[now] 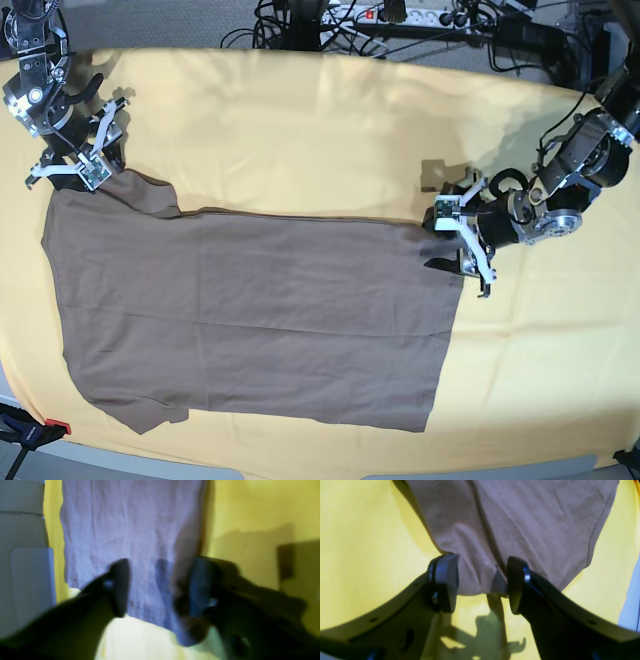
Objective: Fold the T-shirt properly
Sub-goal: 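Move both grippers down to the shirt's shoulder corners and grasp them, then pull the grasped shoulder corners back to stretch the shirt flat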
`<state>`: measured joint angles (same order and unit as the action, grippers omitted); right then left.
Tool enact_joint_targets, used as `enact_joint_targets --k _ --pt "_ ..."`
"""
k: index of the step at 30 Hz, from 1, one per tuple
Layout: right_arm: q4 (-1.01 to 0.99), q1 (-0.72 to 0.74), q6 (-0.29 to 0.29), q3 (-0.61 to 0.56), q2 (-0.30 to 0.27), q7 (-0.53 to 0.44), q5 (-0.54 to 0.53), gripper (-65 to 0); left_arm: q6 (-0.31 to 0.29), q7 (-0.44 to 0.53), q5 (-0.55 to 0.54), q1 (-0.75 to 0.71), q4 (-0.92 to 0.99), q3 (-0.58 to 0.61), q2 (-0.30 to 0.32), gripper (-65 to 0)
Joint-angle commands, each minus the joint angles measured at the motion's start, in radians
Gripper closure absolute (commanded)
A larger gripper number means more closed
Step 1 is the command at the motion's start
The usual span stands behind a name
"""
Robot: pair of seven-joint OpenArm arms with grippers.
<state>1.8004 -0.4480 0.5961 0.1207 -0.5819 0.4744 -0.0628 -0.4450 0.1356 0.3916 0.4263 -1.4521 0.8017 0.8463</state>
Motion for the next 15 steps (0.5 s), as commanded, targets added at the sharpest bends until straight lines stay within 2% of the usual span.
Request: enact_joint_targets --k 1,2,3,4,5,9,12,13,15 --pt "0.003 -0.003 0.013 0.003 -0.015 0.019 0.006 -31.7 -0.008 -0.027 0.017 0.016 -0.001 -0.002 0.018 -18.4" --pt "0.003 -0.003 0.013 0.003 -0.015 0.019 0.007 -27.1 -0.009 -0.032 0.010 0.021 -0.001 -0.002 0.018 -6.9" --pt "0.004 -0.003 0.013 0.003 -0.018 0.019 0.007 -17.9 -0.008 -0.051 -0.007 0.025 -0.003 -0.003 0.019 0.0" --pt "0.004 -0.003 0.010 0.004 -0.020 0.020 0.007 -7.3 -0.008 -0.074 -0.027 0.027 -0.006 -0.003 0.019 0.0" --pt "0.004 -0.003 -0.004 0.004 -0.021 0.028 0.007 0.0 -0.008 -0.095 -0.052 0.031 -0.013 -0.003 0.019 0.0" --pt "0.021 -0.001 -0.051 0.004 -0.047 0.039 0.008 0.0 -0.008 -0.106 -0.119 0.038 -0.053 -0.003 0.032 0.0" --pt "0.068 -0.004 -0.053 0.004 -0.087 0.071 -0.006 0.0 -0.008 -0.106 -0.121 0.040 -0.098 -0.003 0.058 0.0" --pt "0.084 -0.004 -0.053 0.004 -0.105 0.103 -0.040 0.0 -0.011 -0.105 -0.121 0.040 -0.116 -0.003 0.069 0.0" --pt "0.114 -0.004 -0.043 0.004 -0.140 0.171 -0.129 0.0 -0.066 -0.098 -0.152 0.040 -0.150 -0.003 0.092 0.0"
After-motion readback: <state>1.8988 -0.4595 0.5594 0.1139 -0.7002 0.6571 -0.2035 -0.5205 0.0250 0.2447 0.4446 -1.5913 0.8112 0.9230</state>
